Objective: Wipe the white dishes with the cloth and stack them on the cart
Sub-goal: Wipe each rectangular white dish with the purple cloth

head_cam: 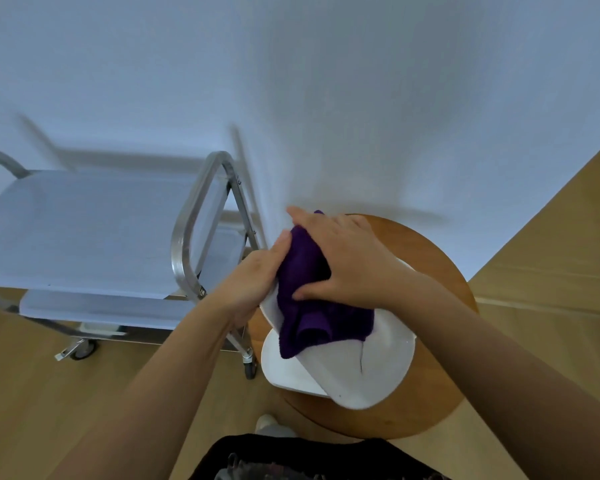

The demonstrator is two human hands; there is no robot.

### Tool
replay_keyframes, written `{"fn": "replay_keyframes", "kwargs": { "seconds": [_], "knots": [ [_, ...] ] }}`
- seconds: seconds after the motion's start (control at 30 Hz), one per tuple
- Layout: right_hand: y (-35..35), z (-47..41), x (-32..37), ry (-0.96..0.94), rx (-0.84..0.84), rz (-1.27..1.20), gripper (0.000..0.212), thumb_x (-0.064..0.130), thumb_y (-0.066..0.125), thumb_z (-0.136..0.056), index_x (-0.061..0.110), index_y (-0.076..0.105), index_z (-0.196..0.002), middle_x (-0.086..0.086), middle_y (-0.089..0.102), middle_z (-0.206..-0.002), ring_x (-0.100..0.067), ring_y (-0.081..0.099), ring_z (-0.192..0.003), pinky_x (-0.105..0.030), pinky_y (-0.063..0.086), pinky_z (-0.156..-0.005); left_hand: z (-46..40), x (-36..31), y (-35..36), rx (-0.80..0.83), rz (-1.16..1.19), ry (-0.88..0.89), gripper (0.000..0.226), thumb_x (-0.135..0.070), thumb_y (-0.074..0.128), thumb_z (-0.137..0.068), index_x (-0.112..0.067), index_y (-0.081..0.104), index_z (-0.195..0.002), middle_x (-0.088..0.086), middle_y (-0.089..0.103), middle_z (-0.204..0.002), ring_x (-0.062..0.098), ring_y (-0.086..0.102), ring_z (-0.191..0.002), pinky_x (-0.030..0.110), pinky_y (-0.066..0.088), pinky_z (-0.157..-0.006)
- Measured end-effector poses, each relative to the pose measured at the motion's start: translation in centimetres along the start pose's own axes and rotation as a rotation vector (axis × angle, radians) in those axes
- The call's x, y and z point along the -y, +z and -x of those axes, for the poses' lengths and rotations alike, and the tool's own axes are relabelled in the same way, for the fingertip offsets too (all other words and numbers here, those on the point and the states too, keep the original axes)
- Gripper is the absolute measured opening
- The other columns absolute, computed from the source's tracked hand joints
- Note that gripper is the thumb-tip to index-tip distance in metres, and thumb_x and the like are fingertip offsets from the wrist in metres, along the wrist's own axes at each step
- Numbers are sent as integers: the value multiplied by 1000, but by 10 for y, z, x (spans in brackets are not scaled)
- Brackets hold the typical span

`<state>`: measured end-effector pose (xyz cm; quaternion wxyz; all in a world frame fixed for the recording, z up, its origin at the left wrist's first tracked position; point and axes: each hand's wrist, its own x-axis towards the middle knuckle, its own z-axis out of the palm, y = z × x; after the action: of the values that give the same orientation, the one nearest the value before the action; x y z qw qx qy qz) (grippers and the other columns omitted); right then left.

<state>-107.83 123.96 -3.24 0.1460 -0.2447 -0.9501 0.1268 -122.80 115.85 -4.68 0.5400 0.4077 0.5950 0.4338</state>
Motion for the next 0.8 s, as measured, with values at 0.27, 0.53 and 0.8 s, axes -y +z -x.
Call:
{"fn": "replay_keyframes", "kwargs": {
  "seconds": [0.27, 0.53, 0.8],
  "knots": [
    [-26, -8, -30, 310, 155, -662, 37, 30, 82, -68, 26, 55, -92, 8, 62, -88, -5, 62, -74, -12, 48, -56, 6, -2, 1, -218, 22, 115, 34, -41, 57, -83, -11, 69, -73, 4, 71, -65, 16, 67, -57, 24, 53, -50],
    [-32, 11, -51, 445, 57, -884, 35, 21, 84, -64, 19, 63, -91, 5, 70, -79, -11, 68, -71, -20, 54, -58, 5, -16, 1, -421, 200, 208, 27, -31, 55, -91, -12, 64, -75, -1, 70, -66, 16, 67, -62, 33, 54, -59],
    [-13, 35, -40, 732, -394, -1283, 36, 15, 77, -74, 11, 61, -105, -2, 71, -86, -14, 69, -74, -19, 52, -56, -11, -33, 1, -666, 513, 276, 23, -32, 58, -93, -27, 71, -74, -13, 70, -65, 5, 69, -61, 32, 58, -62]
  ]
}}
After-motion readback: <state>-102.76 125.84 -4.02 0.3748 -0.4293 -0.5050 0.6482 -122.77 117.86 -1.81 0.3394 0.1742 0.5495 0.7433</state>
